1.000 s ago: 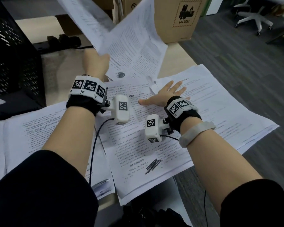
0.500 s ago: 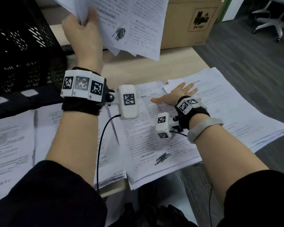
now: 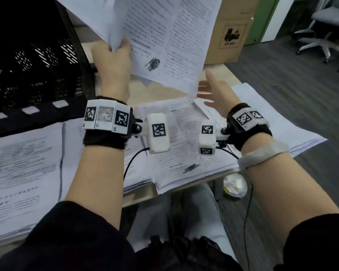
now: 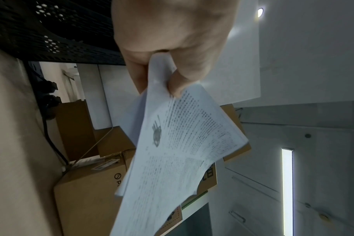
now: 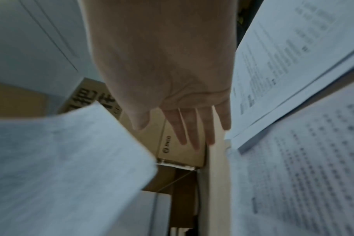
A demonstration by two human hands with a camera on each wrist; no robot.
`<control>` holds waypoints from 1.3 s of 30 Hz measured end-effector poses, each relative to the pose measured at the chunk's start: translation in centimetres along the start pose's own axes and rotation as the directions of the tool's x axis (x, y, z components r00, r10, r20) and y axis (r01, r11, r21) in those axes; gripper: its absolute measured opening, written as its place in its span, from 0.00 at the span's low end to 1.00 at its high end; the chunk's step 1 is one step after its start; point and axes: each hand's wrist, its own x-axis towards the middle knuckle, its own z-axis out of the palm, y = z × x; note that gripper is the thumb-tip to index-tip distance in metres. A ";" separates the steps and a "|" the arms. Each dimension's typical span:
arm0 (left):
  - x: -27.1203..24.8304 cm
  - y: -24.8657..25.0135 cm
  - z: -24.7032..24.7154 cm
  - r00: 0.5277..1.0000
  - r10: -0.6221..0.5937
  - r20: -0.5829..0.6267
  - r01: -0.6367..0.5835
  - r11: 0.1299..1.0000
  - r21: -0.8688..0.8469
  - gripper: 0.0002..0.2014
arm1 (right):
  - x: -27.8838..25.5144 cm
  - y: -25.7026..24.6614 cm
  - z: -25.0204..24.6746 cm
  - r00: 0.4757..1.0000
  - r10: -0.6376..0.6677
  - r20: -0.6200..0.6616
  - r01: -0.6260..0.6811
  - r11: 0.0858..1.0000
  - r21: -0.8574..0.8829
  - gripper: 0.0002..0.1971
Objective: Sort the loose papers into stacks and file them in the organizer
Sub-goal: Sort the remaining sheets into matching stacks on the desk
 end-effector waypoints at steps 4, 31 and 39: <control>-2.7 0.0 -1.4 0.998 -0.055 0.019 0.055 0.998 -0.004 0.07 | -3.8 -0.8 0.6 0.980 -0.172 0.098 0.149 0.967 0.209 0.15; -11.4 -1.0 -8.9 0.960 0.005 -0.281 -0.048 0.988 -0.146 0.09 | -11.0 5.9 -2.1 0.843 -0.345 -0.412 0.414 0.906 0.088 0.04; -11.4 -1.4 -9.6 0.918 0.109 -0.381 -0.169 0.977 -0.130 0.19 | -10.4 7.9 -3.0 0.942 -0.238 -0.236 0.115 0.891 -0.439 0.04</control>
